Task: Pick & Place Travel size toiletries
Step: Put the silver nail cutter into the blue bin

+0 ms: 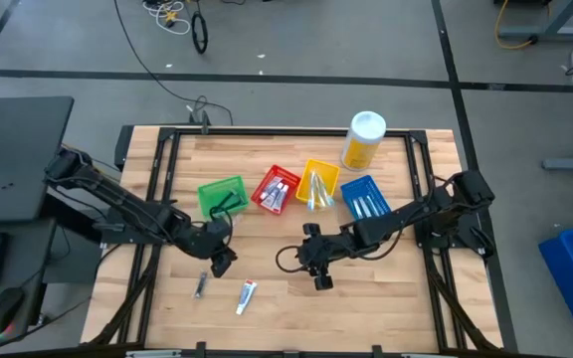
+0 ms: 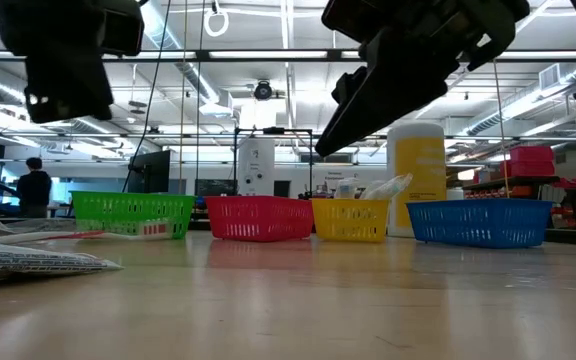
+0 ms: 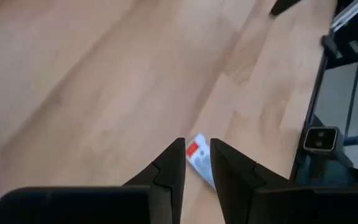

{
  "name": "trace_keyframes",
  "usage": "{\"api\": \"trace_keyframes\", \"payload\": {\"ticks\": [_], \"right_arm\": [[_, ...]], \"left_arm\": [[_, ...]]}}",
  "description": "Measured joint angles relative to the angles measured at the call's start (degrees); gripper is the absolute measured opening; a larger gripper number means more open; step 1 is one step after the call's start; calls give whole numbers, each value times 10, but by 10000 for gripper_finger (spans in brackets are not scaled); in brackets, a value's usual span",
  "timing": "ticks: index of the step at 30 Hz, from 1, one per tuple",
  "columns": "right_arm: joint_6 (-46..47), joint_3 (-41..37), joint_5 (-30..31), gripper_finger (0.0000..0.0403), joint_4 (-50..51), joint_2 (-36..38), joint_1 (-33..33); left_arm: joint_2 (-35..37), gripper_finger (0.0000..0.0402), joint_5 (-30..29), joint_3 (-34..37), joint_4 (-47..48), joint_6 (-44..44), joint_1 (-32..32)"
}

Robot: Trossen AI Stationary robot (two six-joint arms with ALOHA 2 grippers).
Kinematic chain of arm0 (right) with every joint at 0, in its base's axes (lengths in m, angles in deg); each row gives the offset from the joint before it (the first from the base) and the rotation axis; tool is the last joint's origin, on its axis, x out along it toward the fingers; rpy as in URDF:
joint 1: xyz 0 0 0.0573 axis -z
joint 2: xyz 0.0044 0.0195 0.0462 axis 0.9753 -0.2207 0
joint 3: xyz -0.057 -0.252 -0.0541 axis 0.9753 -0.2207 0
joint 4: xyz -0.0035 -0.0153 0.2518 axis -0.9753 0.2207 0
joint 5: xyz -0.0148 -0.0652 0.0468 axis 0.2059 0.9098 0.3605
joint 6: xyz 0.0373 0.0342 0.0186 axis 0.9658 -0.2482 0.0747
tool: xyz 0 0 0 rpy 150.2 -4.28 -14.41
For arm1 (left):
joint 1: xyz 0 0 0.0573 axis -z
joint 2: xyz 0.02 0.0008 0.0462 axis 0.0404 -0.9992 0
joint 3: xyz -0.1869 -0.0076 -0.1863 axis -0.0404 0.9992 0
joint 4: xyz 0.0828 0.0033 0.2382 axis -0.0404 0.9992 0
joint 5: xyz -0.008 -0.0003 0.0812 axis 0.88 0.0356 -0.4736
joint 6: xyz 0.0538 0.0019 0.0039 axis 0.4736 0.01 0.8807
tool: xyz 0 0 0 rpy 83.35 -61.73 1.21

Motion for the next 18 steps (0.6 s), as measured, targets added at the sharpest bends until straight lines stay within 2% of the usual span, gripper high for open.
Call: {"api": "trace_keyframes", "payload": {"ticks": [10,18], "right_arm": [[54,0,6,190,40,0,0],[54,0,6,195,41,0,1]], "left_arm": [[-57,88,68,0,9,-39,46],[-115,132,151,0,9,-76,46]]}}
